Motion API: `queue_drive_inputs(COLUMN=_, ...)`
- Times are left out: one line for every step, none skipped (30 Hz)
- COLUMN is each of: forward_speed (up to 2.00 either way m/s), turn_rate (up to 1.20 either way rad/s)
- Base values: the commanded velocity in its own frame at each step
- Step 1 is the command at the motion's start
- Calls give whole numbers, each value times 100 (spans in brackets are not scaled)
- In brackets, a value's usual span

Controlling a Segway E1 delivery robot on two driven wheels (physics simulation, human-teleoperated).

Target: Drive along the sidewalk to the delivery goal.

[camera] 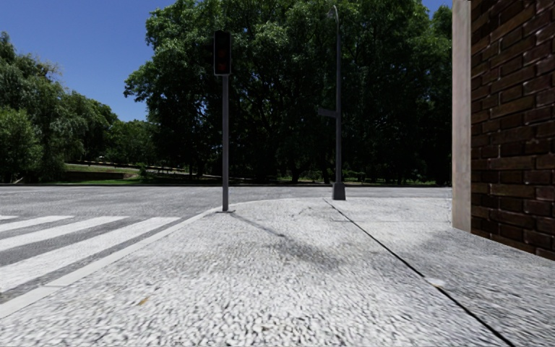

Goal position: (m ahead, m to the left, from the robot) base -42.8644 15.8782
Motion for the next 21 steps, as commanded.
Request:
queue_drive_inputs(forward_speed=172, turn_rate=6)
queue_drive_inputs(forward_speed=172, turn_rate=6)
queue_drive_inputs(forward_speed=159, turn_rate=9)
queue_drive_inputs(forward_speed=151, turn_rate=14)
queue_drive_inputs(forward_speed=151, turn_rate=14)
queue_drive_inputs(forward_speed=139, turn_rate=23)
queue_drive_inputs(forward_speed=123, turn_rate=29)
queue_drive_inputs(forward_speed=113, turn_rate=32)
queue_drive_inputs(forward_speed=113, turn_rate=32)
queue_drive_inputs(forward_speed=110, turn_rate=35)
queue_drive_inputs(forward_speed=108, turn_rate=38)
queue_drive_inputs(forward_speed=108, turn_rate=38)
queue_drive_inputs(forward_speed=108, turn_rate=40)
queue_drive_inputs(forward_speed=108, turn_rate=42)
queue_drive_inputs(forward_speed=108, turn_rate=43)
queue_drive_inputs(forward_speed=108, turn_rate=43)
queue_drive_inputs(forward_speed=108, turn_rate=47)
queue_drive_inputs(forward_speed=108, turn_rate=51)
queue_drive_inputs(forward_speed=108, turn_rate=51)
queue_drive_inputs(forward_speed=108, turn_rate=52)
queue_drive_inputs(forward_speed=108, turn_rate=53)
